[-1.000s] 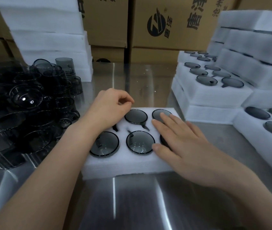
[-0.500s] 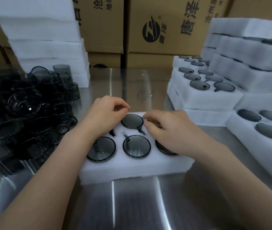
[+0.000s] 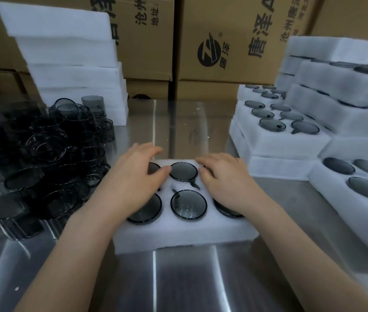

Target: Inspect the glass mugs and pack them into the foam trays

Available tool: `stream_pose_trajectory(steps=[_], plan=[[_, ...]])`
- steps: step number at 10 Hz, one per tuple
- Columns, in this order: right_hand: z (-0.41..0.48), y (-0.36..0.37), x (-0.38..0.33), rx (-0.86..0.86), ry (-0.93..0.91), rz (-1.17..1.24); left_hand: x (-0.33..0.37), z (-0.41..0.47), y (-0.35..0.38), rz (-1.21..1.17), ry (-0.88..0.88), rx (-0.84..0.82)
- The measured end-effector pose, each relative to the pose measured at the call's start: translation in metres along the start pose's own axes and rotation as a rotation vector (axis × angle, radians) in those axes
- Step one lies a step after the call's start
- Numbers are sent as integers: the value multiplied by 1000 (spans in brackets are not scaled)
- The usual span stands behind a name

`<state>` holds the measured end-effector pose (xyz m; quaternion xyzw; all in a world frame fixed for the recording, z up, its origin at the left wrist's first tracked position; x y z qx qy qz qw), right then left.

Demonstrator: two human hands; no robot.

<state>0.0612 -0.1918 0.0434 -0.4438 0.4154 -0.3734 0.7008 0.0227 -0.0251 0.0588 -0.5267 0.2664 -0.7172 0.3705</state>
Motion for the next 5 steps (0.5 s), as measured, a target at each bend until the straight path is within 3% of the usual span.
stream_pose_trajectory(steps=[2,3,4,5], plan=[[-3,-7,1,32,-5,134,-6,-71,4,-50,-129,186],[-5,-11,9,61,42,332,-8,-76,11,-60,-152,200],[-14,-28,28,211,200,770,-10,-75,11,-63,-141,221],[-38,-53,55,469,288,1136,-10,-81,4,-169,-146,288]])
Point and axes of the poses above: each hand's wrist, its own z-axis towards the middle knuckle, its own y-axis out of the palm, x = y × z, the point moved 8 cm from there along z, towards the middle knuckle, and after that the axes turned 2 degrees about y, right-handed, at the moved point
